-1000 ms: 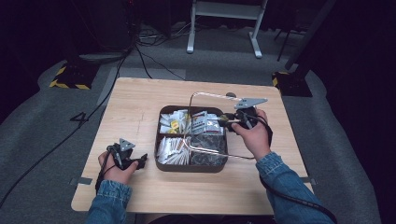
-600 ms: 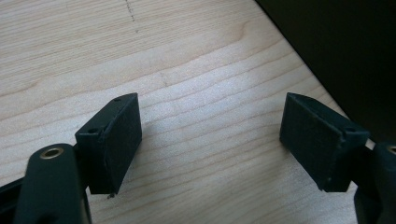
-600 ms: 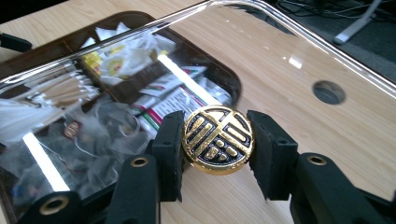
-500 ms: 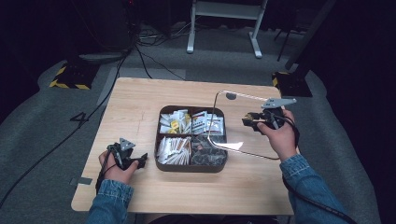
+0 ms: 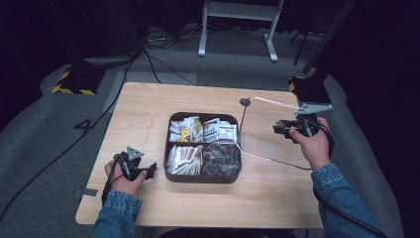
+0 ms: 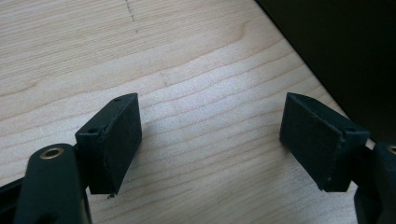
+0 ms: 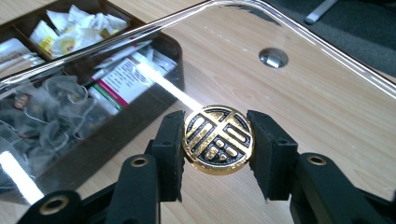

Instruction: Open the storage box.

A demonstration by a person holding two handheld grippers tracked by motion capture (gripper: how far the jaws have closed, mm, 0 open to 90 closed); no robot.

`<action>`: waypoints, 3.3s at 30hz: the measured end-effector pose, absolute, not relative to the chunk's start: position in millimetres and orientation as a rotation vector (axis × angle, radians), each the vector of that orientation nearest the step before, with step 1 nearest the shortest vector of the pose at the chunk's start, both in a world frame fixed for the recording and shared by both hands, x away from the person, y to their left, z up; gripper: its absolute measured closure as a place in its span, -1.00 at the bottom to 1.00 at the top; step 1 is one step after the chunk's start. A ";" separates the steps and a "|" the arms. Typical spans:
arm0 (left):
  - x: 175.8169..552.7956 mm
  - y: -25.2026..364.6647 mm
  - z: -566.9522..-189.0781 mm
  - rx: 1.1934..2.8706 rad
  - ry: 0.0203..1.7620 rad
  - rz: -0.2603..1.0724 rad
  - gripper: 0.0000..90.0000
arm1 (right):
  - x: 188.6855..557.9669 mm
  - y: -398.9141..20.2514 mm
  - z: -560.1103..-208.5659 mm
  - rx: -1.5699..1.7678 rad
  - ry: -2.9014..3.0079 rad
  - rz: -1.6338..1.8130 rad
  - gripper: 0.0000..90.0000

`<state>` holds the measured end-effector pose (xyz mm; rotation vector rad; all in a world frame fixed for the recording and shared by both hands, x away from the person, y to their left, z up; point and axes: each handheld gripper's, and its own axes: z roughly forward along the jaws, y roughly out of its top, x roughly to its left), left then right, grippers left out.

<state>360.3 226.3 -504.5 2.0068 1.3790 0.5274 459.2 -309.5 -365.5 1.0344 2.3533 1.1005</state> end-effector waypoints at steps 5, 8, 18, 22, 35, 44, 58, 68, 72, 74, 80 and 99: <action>360.3 226.3 -504.4 2.007 1.379 0.527 -0.53 | 463.2 -321.5 -373.5 1.069 2.351 1.076 0.31; 360.3 226.3 -504.4 2.008 1.379 0.527 -0.53 | 465.6 -328.4 -378.4 1.093 2.345 1.064 0.31; 360.3 226.2 -504.5 2.006 1.379 0.528 -0.53 | 474.3 -344.8 -402.5 1.134 2.359 1.019 0.31; 360.3 226.2 -504.5 2.007 1.380 0.528 -0.53 | 476.4 -347.7 -414.4 1.145 2.377 0.994 0.31; 360.3 226.2 -504.5 2.007 1.379 0.529 -0.53 | 482.7 -351.6 -446.1 1.199 2.388 0.951 0.31; 360.3 226.2 -504.5 2.008 1.379 0.528 -0.53 | 485.9 -352.1 -461.7 1.223 2.374 0.944 0.31; 360.3 226.2 -504.5 2.007 1.378 0.528 -0.52 | 487.8 -352.3 -480.3 1.278 2.368 0.916 0.31; 360.3 226.2 -504.5 2.007 1.378 0.529 -0.52 | 487.4 -352.1 -475.8 1.306 2.327 0.959 0.01; 360.2 226.2 -504.5 2.010 1.377 0.529 -0.52 | 482.6 -351.4 -467.2 1.300 2.283 1.016 -0.17; 360.3 226.2 -504.5 2.010 1.374 0.529 -0.52 | 476.5 -349.7 -462.1 1.291 2.270 1.055 -0.22; 359.6 225.9 -504.4 2.011 1.375 0.528 -0.52 | 454.9 -342.5 -452.9 1.232 2.273 1.147 -0.27; 349.3 229.4 -494.3 1.963 1.365 0.466 -0.37 | 392.2 -312.5 -491.2 1.012 2.418 1.259 0.11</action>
